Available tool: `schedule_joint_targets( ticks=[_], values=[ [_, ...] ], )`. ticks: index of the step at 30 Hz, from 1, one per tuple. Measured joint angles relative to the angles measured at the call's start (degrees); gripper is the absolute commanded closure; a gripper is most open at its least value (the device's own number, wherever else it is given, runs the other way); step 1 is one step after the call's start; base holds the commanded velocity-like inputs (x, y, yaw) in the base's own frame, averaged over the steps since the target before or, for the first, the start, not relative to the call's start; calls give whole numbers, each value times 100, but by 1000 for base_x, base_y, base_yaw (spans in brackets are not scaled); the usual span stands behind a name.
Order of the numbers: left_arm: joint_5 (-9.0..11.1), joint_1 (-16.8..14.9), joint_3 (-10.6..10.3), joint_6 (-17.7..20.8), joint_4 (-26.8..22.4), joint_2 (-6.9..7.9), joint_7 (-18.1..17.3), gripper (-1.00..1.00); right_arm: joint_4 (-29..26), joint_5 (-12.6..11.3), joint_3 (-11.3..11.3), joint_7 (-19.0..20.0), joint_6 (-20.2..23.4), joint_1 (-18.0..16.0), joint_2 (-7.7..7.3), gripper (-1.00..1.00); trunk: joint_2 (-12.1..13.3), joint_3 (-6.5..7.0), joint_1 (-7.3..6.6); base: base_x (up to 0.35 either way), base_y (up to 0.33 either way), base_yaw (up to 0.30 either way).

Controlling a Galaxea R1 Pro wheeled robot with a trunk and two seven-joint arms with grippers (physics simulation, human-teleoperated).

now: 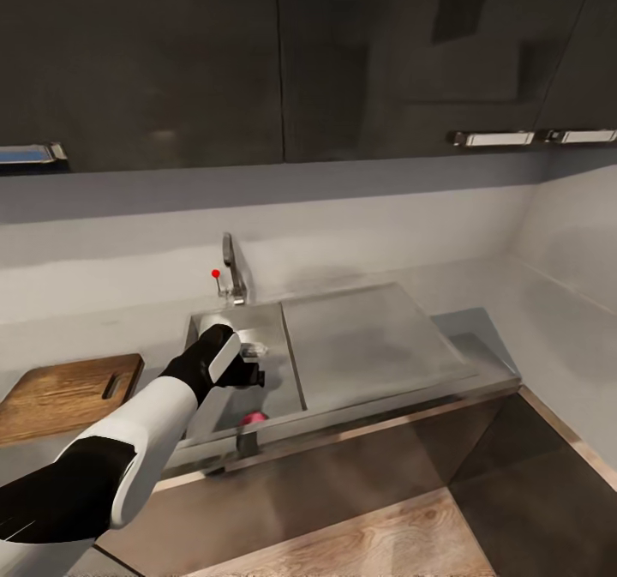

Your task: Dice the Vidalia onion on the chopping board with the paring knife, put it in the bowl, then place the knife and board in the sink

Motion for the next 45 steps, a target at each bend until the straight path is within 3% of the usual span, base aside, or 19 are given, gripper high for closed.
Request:
schedule_joint_targets(
  ticks=[45],
  values=[
    [-6, 8, -11, -26, 466, -15, -4, -100, 0, -1, 0, 0, 1, 0, 0, -100, -1, -414, 0, 7, -8, 0]
  ],
)
